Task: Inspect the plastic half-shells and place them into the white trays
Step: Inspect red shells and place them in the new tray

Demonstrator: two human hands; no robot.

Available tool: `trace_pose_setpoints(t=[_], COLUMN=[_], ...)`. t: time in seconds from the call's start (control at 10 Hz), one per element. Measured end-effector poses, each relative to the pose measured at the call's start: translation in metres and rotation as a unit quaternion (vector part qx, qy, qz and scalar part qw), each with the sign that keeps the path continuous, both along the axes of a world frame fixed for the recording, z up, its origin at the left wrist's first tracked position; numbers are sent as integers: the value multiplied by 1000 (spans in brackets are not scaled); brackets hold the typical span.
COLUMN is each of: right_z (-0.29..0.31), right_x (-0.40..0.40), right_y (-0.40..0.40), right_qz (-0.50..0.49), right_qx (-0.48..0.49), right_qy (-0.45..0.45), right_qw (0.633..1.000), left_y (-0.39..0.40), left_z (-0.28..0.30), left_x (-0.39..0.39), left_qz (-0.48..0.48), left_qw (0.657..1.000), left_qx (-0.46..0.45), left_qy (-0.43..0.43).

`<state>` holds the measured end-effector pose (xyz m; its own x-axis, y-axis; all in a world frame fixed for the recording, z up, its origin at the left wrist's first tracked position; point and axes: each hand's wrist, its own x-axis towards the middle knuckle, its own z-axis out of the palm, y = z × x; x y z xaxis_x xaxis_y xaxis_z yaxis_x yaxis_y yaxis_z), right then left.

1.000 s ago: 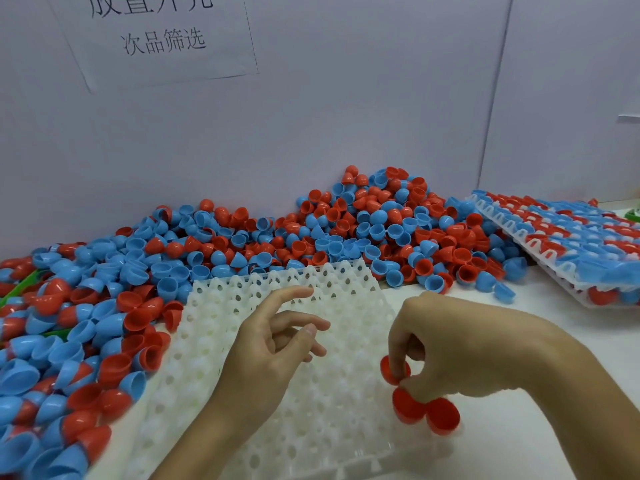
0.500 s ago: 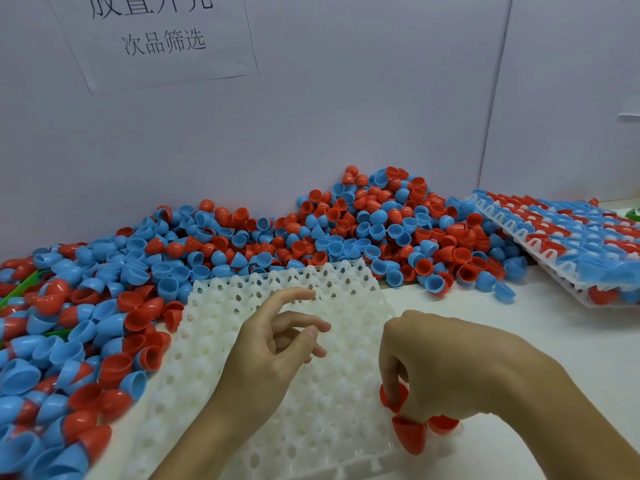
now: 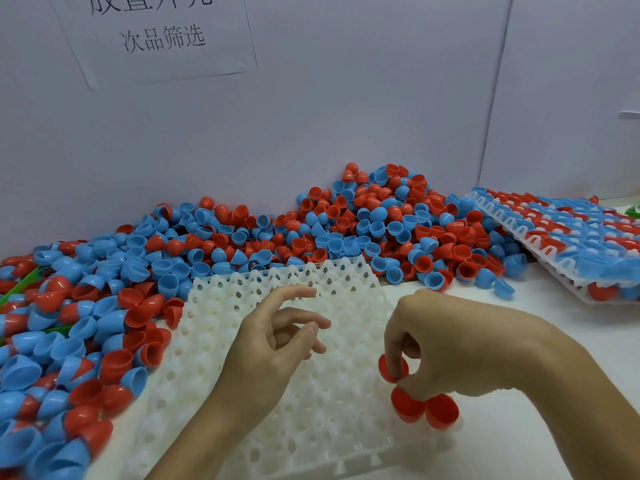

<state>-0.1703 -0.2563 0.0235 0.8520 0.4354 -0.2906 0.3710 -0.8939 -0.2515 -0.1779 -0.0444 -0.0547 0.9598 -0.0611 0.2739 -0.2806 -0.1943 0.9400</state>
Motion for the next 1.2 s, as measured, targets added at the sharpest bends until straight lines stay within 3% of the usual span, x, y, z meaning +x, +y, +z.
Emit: trace_pose_setpoints(t=[0.5,0.6,0.7,0.8,1.2], right_z=[-3,-4,-5,-6,-5], right_x=[-7,-7,-6,-4,-5], right_y=[9,9,8,7,5], right_qz=[-25,-22,-21,-19,-18], right_qx=[-39,-44,-43,-36,-16], right_qy=[4,5,-2,-1,33], right_qw=[999,999,999,999,999], left_y=[-2,-14,-39,-49,-55], left_z=[4,9,13,16,-5], left_x=[-5,-18,-33,-39,-32], left_qz=[15,-19,-106,-91,-66], left_qw=[998,974,918,901,902], left_qx=[50,214,377,424,425], left_qy=[-19,-69,-60,-22,-48])
